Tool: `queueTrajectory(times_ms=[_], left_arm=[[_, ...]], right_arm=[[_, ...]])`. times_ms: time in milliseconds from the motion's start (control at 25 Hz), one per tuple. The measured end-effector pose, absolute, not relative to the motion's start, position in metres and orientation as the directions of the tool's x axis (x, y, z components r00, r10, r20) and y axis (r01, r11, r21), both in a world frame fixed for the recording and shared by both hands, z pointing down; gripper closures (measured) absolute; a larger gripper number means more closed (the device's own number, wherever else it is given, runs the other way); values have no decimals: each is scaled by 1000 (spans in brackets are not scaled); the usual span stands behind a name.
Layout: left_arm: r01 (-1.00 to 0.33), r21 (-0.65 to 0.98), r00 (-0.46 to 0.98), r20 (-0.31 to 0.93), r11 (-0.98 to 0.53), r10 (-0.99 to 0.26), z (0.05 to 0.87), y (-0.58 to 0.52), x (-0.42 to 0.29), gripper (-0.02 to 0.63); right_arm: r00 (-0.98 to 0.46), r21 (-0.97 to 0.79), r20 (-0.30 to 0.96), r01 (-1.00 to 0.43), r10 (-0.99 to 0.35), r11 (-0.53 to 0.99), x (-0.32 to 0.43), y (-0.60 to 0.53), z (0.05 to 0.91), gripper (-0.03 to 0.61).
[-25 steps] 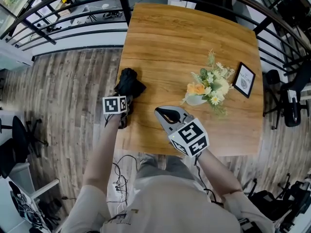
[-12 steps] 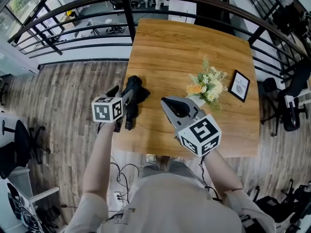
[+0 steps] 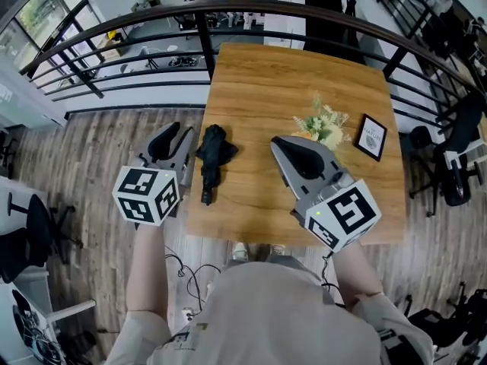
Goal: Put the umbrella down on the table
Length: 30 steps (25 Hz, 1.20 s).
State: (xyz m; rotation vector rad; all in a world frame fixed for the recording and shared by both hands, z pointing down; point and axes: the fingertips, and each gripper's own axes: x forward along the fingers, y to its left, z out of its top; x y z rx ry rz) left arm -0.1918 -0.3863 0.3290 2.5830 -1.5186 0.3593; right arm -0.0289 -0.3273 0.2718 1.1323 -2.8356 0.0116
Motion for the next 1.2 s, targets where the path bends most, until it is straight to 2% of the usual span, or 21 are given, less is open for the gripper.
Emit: queueTrajectory(times_ms=[240,520,880,1200], left_arm=[[-858,-96,489,145,-504,-860,271,-348,-184,522],[-876,-160,453,48,-454,-890,248,-307,-173,566],[-849,-191,495,38,-492,-868,268,-281,-147,583],[-846,-163,494,118,-507,-862,301,-275,-145,588]], right_arm=[[-717,70,10,-695,-697,716,-19,-308,233,551],[-720,108,-10,-690,-694,715,-2,-281,218,551],[-719,91,29,-689,-694,719,15,-260,232,551],[-719,59,87,-687,-689,724,26,-256,256,551]])
